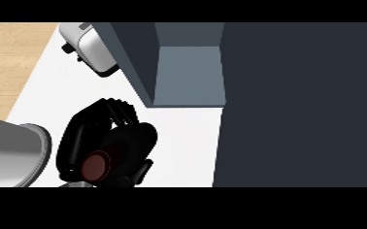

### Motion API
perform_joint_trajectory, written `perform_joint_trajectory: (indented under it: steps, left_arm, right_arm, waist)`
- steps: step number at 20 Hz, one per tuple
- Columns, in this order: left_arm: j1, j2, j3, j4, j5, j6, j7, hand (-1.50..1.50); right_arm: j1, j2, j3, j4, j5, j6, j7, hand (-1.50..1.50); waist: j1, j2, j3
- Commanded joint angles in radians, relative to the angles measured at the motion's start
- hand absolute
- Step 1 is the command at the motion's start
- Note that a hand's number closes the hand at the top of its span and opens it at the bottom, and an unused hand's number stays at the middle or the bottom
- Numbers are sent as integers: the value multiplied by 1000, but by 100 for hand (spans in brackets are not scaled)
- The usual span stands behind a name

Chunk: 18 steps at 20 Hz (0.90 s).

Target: Pick up the wine, place it into the cabinet and close the cabinet

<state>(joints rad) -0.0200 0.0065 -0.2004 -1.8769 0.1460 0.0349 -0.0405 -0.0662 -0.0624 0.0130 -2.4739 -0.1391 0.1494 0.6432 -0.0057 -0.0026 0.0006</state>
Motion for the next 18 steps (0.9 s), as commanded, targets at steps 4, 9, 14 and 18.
perform_joint_trajectory:
  steps: [4,9,14,18]
  left_arm:
    - [-145,-6,-211,60,-13,261,3,150]
    - [-302,-6,-266,5,-19,432,185,150]
    - [-418,-6,-274,147,-20,510,155,150]
    - [-514,-6,-317,185,-16,620,176,150]
  right_arm:
    - [-68,-31,-73,-73,-127,-26,100,-150]
    - [11,38,39,-66,-29,-16,32,-150]
    - [60,14,-41,-102,-124,27,2,-150]
    - [-40,13,-6,-70,-56,-10,43,-150]
  waist:
    - [-5,2,-1]
    - [-5,0,0]
    - [-11,1,0]
    - [-6,1,0]
